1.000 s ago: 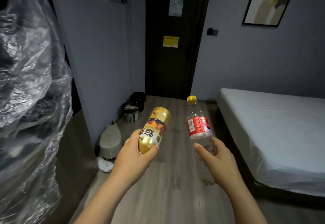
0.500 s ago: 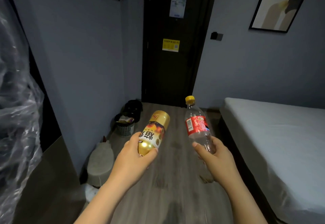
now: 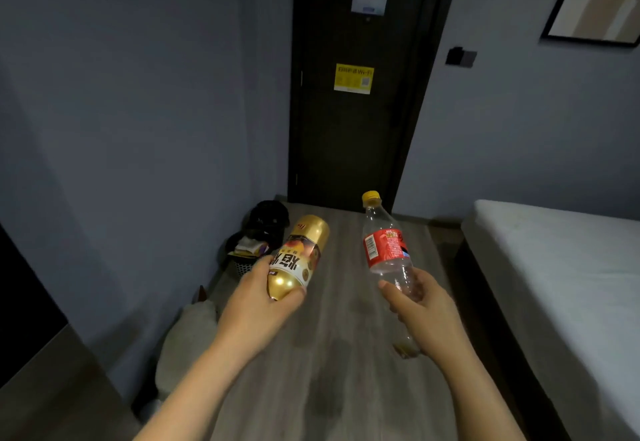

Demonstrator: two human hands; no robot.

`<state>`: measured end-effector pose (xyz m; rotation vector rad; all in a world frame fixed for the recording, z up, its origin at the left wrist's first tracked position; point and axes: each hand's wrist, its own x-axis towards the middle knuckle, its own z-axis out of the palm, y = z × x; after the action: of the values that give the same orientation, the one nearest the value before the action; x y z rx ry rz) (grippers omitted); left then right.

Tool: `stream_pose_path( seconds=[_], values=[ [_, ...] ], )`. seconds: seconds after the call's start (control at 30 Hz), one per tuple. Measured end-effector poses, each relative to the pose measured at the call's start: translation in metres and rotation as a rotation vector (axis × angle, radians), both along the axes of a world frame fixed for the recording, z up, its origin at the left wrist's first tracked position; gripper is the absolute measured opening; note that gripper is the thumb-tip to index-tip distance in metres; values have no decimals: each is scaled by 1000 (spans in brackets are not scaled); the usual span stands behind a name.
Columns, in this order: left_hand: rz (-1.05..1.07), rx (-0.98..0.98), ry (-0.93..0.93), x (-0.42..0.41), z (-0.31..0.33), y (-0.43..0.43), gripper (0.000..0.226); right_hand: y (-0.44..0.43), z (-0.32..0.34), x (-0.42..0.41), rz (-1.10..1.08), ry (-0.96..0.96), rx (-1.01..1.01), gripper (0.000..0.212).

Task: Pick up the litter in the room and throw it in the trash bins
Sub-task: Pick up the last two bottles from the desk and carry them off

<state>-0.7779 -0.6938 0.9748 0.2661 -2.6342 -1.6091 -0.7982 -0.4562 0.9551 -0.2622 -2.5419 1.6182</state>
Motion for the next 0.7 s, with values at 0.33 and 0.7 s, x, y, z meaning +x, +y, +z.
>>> stream_pose_path(
  seconds=[0.33, 0.7],
  values=[
    [34, 16, -10, -175, -3, 28, 45, 31, 1, -183, 60, -11, -15, 58],
    [48, 63, -47, -362, -30, 14, 47, 23, -29, -370, 76, -71, 95, 48]
  ],
)
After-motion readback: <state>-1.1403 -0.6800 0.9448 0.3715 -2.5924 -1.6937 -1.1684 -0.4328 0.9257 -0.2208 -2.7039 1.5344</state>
